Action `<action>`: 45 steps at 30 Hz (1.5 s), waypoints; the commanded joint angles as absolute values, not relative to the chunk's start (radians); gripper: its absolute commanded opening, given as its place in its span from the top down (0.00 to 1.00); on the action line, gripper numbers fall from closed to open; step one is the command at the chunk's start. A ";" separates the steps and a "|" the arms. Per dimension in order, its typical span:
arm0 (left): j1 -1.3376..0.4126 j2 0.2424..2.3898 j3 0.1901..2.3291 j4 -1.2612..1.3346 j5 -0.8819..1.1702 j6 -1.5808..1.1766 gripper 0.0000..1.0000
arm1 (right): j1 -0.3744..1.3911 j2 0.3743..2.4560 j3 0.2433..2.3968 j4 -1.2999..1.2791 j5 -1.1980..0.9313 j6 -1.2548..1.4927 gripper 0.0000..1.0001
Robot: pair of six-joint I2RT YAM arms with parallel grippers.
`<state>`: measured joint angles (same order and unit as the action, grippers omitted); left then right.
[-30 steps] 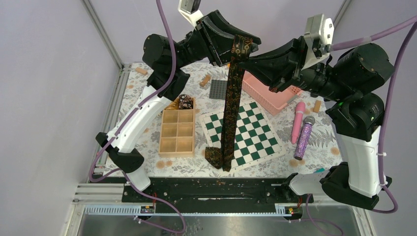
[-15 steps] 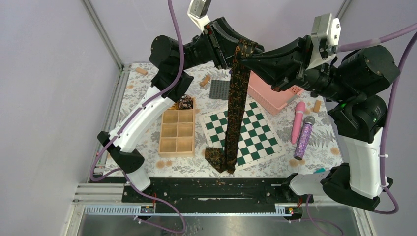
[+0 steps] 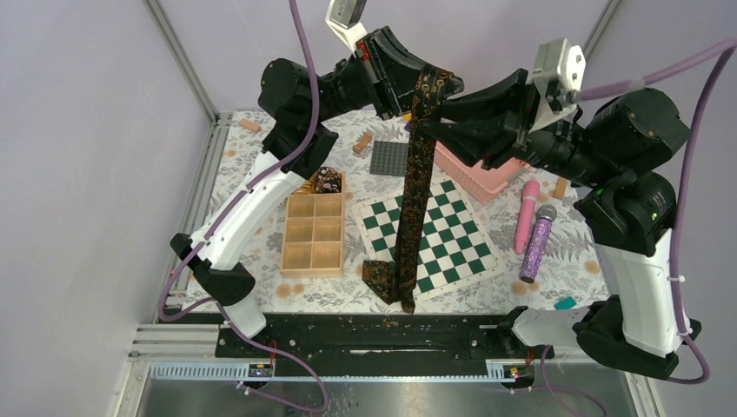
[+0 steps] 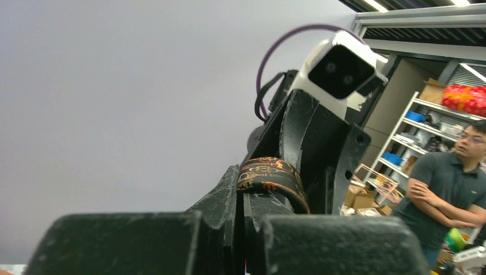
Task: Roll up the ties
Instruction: Flatten out the tie at the center of the board.
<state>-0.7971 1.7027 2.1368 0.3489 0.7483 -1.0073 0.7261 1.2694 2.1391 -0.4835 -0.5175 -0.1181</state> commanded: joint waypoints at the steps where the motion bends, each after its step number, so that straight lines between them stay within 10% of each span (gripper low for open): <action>1: -0.794 1.662 2.236 0.244 0.708 -0.901 1.00 | 0.721 1.193 2.065 -0.406 -0.452 -0.132 0.55; 18: -0.722 1.657 2.406 0.017 0.595 -0.814 1.00 | 0.720 0.993 1.509 -0.311 -0.413 -0.107 0.14; 32: -0.692 1.639 2.411 0.036 0.635 -0.845 1.00 | 0.698 1.048 1.396 -0.310 -0.605 -0.126 0.14; 45: -0.671 1.645 2.402 0.084 0.650 -0.889 1.00 | 0.693 1.051 1.163 -0.110 -0.721 -0.035 0.35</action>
